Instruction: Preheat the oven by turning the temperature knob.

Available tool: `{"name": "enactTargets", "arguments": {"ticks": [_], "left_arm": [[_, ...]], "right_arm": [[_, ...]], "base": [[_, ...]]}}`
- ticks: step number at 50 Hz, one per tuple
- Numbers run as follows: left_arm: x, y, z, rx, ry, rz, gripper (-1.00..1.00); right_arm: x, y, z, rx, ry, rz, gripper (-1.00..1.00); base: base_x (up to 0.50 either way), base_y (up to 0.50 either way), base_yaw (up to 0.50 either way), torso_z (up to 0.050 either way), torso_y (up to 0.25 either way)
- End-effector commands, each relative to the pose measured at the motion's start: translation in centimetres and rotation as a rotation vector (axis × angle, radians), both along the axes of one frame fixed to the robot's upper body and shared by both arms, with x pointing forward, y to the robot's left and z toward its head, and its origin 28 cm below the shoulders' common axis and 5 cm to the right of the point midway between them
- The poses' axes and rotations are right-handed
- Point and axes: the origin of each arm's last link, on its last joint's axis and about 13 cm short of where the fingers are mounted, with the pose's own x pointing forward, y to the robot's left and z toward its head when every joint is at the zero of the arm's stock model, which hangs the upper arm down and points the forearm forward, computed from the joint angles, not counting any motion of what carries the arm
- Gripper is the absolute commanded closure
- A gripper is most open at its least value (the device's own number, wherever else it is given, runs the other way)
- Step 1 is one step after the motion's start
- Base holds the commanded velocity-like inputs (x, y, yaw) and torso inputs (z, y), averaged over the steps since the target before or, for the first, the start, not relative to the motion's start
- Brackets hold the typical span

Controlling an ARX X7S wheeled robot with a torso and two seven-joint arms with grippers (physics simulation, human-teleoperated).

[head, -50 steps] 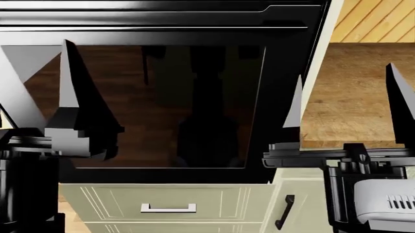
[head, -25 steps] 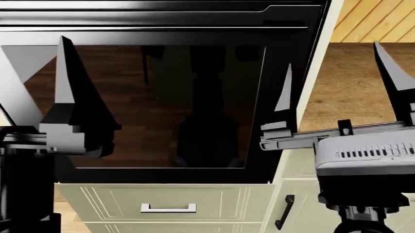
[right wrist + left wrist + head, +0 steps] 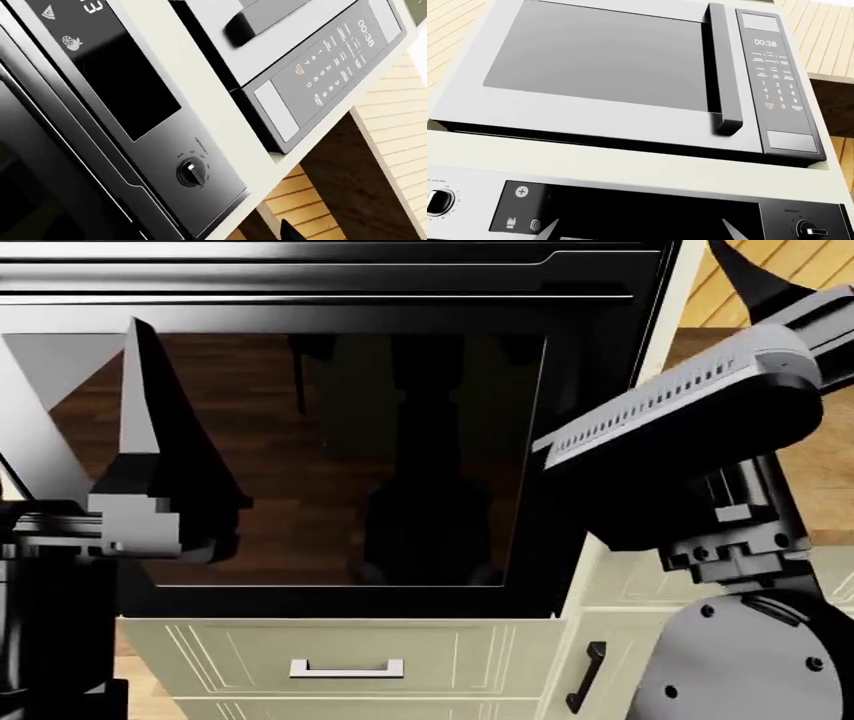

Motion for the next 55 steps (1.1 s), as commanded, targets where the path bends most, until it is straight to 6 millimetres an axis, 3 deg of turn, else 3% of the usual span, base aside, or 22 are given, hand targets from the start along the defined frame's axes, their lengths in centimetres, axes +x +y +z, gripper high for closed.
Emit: {"name": "enactTargets", "arguments": {"ticks": [1, 10, 27, 55], "left_arm": [[0.0, -0.1, -0.2, 0.004, 0.004, -0.001, -1.0], [0.0, -0.2, -0.3, 0.009, 0.008, -0.002, -1.0], [0.2, -0.3, -0.6, 0.017, 0.022, -0.006, -1.0], [0.4, -0.4, -1.0, 0.024, 0.041, -0.018, -1.0]], "right_arm": [[1.1, -0.2, 0.2, -0.187, 0.083, -0.058, -1.0], [1.7, -0.5, 1.0, -0.302, 0.134, -0.076, -1.0], [1.3, -3.3, 3.4, -0.411, 0.216, -0.123, -1.0], [3.9, -5.3, 8.2, -0.416, 0.293, -0.146, -1.0]], "base": [[0.0, 0.0, 0.0, 0.0, 0.0], [0.0, 0.0, 0.0, 0.0, 0.0], [0.0, 0.0, 0.0, 0.0, 0.0], [0.0, 0.0, 0.0, 0.0, 0.0]]}}
